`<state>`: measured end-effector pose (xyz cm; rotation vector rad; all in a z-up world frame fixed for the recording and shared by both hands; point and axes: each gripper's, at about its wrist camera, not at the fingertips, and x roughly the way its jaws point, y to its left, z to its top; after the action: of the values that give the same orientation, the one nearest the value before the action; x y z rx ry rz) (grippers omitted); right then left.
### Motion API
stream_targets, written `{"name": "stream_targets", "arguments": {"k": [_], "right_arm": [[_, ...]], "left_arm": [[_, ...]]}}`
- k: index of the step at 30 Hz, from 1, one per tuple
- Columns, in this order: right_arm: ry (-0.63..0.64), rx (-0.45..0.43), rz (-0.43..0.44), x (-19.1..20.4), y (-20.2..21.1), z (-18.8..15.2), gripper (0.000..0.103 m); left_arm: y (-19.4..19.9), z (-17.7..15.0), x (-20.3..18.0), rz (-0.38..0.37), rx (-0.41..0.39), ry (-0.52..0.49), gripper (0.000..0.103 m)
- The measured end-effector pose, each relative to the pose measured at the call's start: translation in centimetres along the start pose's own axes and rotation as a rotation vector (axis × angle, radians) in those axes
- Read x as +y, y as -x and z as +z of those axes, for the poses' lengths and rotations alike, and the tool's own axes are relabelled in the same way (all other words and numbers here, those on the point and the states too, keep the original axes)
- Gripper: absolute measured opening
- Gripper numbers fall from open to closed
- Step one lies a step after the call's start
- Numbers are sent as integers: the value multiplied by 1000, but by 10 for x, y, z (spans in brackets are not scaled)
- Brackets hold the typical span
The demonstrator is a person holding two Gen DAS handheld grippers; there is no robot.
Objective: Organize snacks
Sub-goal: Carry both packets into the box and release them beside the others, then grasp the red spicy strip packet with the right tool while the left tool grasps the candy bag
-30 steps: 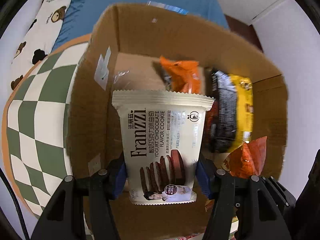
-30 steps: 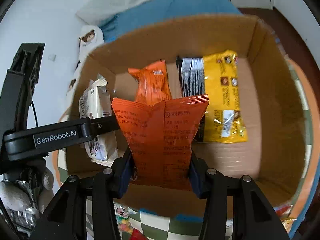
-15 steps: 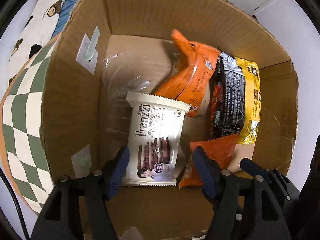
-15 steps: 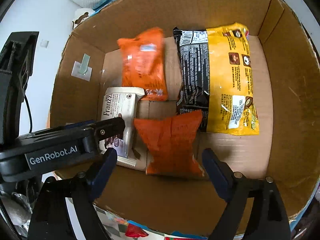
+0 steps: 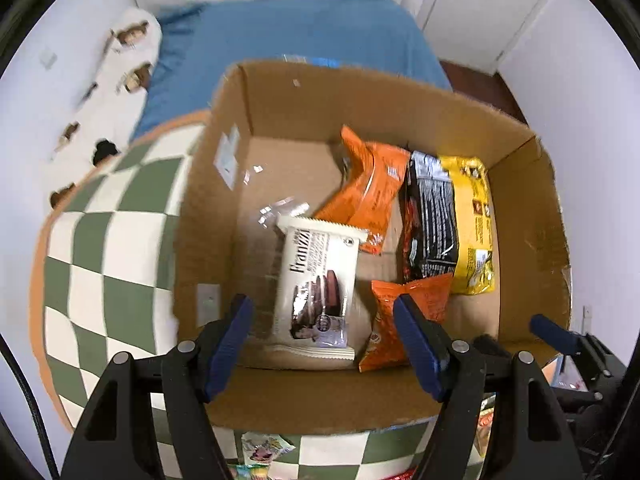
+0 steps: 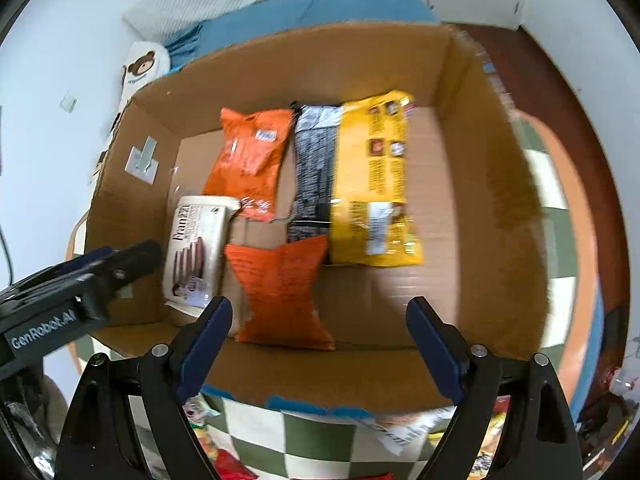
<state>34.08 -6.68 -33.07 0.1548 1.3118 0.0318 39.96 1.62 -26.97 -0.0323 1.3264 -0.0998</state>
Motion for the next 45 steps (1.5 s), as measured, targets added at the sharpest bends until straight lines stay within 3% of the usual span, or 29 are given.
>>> {"name": "stream_targets", "arguments": {"k": [6, 16, 25, 28, 31, 34, 40, 45], "right_arm": [[30, -124, -53, -3, 43, -17, 91], [49, -280, -20, 1, 117, -58, 91], [40, -346, 25, 0, 163, -96, 91], [-3, -300, 50, -9, 157, -111, 91], [-90, -199, 104, -28, 134, -135, 91], [-195, -66, 142, -49, 91, -169, 91], [-525, 254, 253, -102, -16, -259, 91], [-737, 378, 279, -121, -68, -307, 91]], "left_arm": [[40, -24, 0, 11, -122, -25, 71], [97, -71, -3, -5, -275, -26, 71], [126, -110, -2, -3, -328, -40, 71], [118, -128, 5, 11, -290, -35, 71], [97, -151, 21, 41, -220, -21, 71], [68, -173, 42, 78, -125, 7, 71], [8, -224, 95, 121, 83, 96, 71], [-23, -248, 113, 123, 183, 137, 71]]}}
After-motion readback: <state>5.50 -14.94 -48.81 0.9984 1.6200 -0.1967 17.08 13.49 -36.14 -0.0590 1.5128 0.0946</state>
